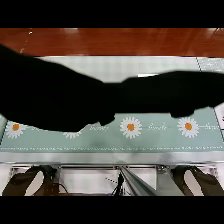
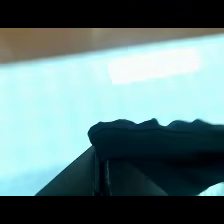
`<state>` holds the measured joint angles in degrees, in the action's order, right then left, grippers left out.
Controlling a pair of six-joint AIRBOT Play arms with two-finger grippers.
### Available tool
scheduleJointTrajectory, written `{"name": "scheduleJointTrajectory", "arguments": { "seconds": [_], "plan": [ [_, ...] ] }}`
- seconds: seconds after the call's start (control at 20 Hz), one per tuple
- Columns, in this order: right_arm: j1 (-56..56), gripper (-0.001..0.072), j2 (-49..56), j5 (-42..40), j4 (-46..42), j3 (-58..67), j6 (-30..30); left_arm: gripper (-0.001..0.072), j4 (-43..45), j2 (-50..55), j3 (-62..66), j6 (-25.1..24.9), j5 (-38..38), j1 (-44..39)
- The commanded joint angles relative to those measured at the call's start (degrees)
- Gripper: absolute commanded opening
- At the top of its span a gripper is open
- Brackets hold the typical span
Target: Fold the shirts.
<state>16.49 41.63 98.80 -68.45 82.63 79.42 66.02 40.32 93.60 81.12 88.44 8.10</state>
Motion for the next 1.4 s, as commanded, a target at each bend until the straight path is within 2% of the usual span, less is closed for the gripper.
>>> {"name": "scheduleJointTrajectory", "arguments": {
  "seconds": [0.0, 0.15, 0.3, 0.55, 0.6, 0.7, 0.8, 0.85, 0.9, 0.95, 1.0, 1.05, 1.1, 1.15, 1.35],
  "plan": [
    [-3.80, 0.0021, 0.37, 4.79, -8.13, -4.74, 0.94, 0.0020, 1.29, 0.50, -8.04, 1.01, 4.50, 0.02],
    [-6.93, 0.0021, 2.89, 2.95, -7.74, -13.99, 1.77, 0.0020, 1.22, 1.31, -18.38, 0.96, 1.42, -0.04],
    [-9.55, 0.0021, 7.43, -4.57, -6.67, -22.34, 1.88, 0.0020, -0.83, 3.15, -28.87, 0.96, -3.26, -0.04],
    [-11.45, 0.0025, 21.53, -17.38, -3.56, -25.18, 1.95, 0.0020, -8.66, 9.07, -41.92, -2.34, -16.61, -2.25],
    [-11.43, 0.0084, 24.48, -19.71, -3.43, -25.18, 2.03, 0.0020, -8.63, 10.75, -43.06, -2.75, -18.58, -2.93],
    [-11.43, 0.0248, 29.73, -22.18, -3.17, -25.18, 2.03, 0.0020, -8.66, 15.04, -44.33, -4.46, -21.46, -4.00],
    [-11.43, 0.0304, 33.53, -23.82, -3.15, -25.18, 1.99, 0.0021, -8.66, 19.76, -44.41, -5.73, -22.93, -4.31],
    [-11.43, 0.0397, 34.42, -24.52, -3.08, -25.18, 1.99, 0.0021, -8.63, 21.79, -44.28, -5.70, -23.26, -4.09],
    [-11.41, 0.0448, 34.51, -24.92, -3.06, -25.11, 1.68, 0.0022, -8.63, 23.63, -43.98, -5.70, -23.30, -3.56],
    [-11.41, 0.0470, 34.36, -24.44, -3.39, -24.44, 0.59, 0.0025, -8.59, 24.79, -43.36, -5.70, -23.06, -2.82],
    [-11.17, 0.0500, 34.14, -22.77, -3.91, -23.15, -0.63, 0.0121, -8.57, 25.18, -42.60, -5.70, -22.43, -1.79],
    [-10.78, 0.0500, 33.70, -20.63, -4.42, -21.57, -1.92, 0.0387, -8.44, 25.18, -41.48, -5.70, -21.59, -0.31],
    [-10.10, 0.0502, 32.85, -18.36, -5.25, -19.89, -3.17, 0.0606, -7.98, 25.05, -40.02, -5.70, -19.80, 1.33],
    [-9.22, 0.0502, 31.78, -16.85, -6.32, -18.60, -3.69, 0.0701, -6.82, 25.05, -38.07, -5.68, -17.00, 3.37],
    [-2.56, 0.0504, 25.29, -15.17, -8.52, -18.84, -3.74, 0.0701, -4.09, 22.91, -36.39, -5.09, -7.87, 10.93]
  ]
}}
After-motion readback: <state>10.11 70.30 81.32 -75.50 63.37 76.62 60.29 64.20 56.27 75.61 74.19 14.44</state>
